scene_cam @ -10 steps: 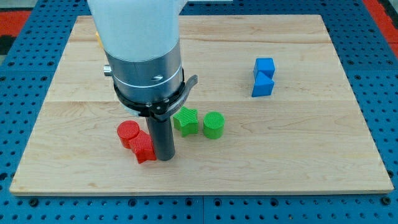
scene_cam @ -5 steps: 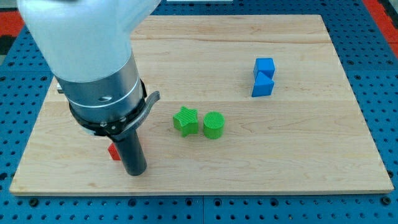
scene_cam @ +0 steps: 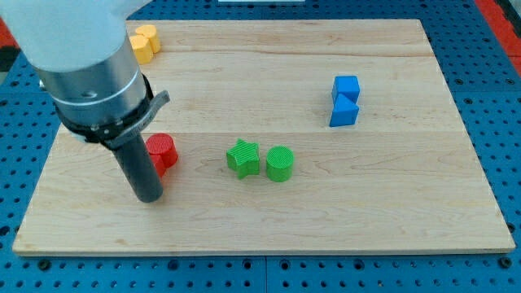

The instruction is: Push the red star and red circle to the center

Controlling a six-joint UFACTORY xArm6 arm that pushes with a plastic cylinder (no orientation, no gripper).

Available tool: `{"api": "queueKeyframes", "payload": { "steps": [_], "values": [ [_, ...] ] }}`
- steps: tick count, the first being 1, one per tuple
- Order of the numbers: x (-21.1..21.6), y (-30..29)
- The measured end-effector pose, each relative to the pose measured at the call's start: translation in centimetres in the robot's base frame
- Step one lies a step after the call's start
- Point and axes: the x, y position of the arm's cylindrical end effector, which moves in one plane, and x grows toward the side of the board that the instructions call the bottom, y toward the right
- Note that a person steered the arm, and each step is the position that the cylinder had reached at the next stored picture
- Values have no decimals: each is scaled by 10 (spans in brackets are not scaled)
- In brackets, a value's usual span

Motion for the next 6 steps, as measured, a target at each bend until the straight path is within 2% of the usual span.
{"api": "queueKeyframes", "payload": {
  "steps": [3, 4, 6],
  "values": [
    [-76, -32],
    [-92, -35],
    [-98, -102]
  ]
}}
